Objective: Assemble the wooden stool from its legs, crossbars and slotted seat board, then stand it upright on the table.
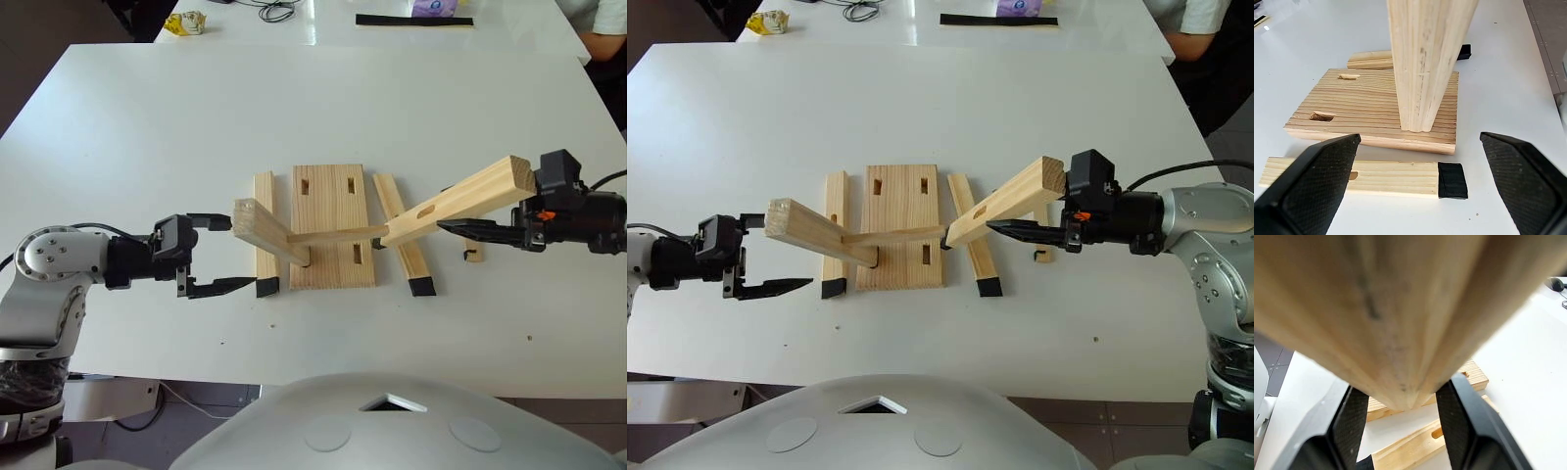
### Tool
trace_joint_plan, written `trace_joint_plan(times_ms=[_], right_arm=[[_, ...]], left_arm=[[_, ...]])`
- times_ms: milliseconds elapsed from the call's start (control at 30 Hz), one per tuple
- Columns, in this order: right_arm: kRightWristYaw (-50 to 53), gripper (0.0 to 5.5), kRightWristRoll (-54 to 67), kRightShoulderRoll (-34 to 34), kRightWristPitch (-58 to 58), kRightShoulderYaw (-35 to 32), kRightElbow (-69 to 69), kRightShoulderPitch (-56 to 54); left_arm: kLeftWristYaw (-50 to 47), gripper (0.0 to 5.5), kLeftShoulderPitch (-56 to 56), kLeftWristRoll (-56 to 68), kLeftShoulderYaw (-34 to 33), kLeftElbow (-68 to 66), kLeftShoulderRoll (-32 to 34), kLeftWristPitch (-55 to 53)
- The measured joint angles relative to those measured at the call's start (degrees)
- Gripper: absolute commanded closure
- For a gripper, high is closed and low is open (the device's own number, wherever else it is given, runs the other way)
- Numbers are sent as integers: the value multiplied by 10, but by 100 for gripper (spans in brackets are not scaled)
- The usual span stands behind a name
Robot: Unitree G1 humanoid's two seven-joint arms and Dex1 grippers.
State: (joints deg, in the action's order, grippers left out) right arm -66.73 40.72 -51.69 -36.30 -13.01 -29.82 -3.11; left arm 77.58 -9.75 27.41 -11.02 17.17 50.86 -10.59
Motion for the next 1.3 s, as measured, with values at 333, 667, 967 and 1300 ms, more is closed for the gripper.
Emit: trace_joint_plan(times_ms=[333, 667, 967, 1300], right_arm=[[16, 349, 33, 12, -3, 16, -25, 2], [16, 349, 9, 15, 14, 64, -7, 2], [9, 349, -13, 22, 54, 110, 16, -26], [7, 349, -27, 21, 67, 128, 25, -48]], left_arm=[[-40, 97, 29, 17, 25, 21, -7, -38], [-59, 97, 57, 25, 42, 23, -14, -56], [-67, 97, 82, 30, 52, 31, -19, -73], [-71, 97, 99, 31, 66, 28, -23, -75]])
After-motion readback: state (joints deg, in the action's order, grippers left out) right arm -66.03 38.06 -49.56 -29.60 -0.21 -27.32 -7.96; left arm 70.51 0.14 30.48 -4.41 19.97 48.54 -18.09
